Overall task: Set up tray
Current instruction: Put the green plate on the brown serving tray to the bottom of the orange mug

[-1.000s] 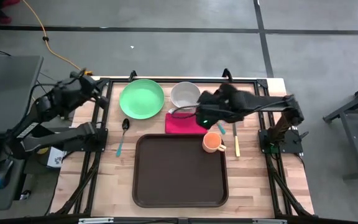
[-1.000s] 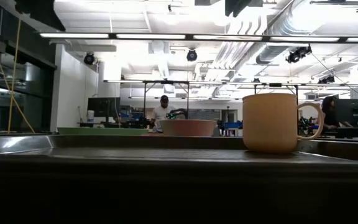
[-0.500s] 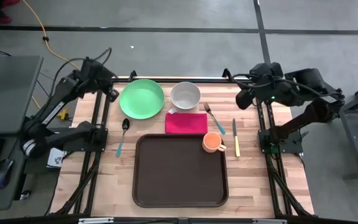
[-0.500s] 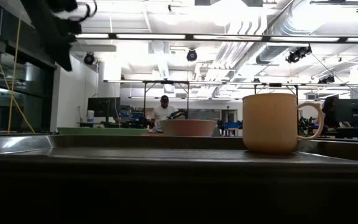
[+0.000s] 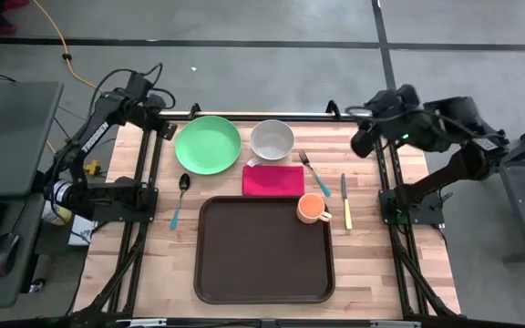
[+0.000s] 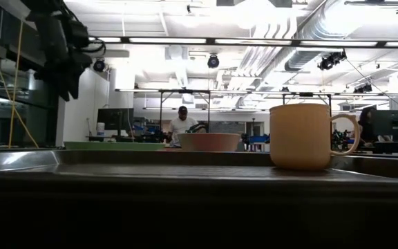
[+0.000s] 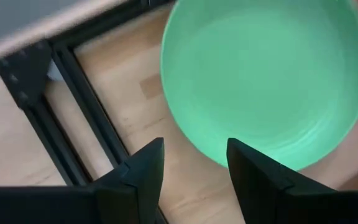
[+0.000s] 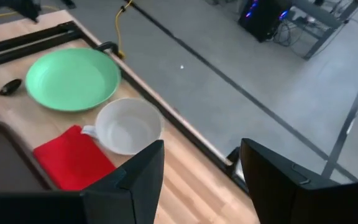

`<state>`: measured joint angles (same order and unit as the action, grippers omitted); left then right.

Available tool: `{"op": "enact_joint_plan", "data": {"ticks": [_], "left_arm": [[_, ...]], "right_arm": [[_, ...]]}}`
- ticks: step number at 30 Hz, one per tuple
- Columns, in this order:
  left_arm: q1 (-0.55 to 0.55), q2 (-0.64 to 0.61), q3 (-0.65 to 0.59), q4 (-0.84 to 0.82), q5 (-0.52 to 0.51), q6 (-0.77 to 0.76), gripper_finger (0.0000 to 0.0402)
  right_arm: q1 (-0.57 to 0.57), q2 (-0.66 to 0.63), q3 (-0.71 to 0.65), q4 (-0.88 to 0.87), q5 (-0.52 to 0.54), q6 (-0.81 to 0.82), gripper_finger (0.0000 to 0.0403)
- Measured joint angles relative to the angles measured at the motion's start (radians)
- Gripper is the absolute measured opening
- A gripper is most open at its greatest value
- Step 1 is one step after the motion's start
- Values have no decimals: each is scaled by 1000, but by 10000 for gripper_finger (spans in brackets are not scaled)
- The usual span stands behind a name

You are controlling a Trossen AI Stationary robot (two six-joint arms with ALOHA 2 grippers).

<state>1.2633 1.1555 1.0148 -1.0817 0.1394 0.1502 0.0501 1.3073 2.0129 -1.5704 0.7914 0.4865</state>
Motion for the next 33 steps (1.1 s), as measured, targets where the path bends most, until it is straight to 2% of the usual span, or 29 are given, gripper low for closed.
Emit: {"op": "enact_joint_plan", "data": {"ticks": [7,14,19,24,29,33], "left_arm": [[-4,25,0,-6,-27,-24,207],[-81,26,-39,62,-48,-94,207],[-163,68,-59,87,-144,-156,212],[-206,141,-59,105,-132,-180,250],[-252,214,-59,104,-255,-257,301],[-265,254,-59,112,-325,-315,326]], "right_arm": [[-60,-75,0,-1,-9,-74,191],[-97,-120,0,-1,-22,-162,191],[-117,-145,0,-1,-24,-202,191],[-137,-166,0,-1,-40,-241,191],[-150,-171,0,-1,-69,-261,191],[-150,-179,0,0,-69,-276,191]]}}
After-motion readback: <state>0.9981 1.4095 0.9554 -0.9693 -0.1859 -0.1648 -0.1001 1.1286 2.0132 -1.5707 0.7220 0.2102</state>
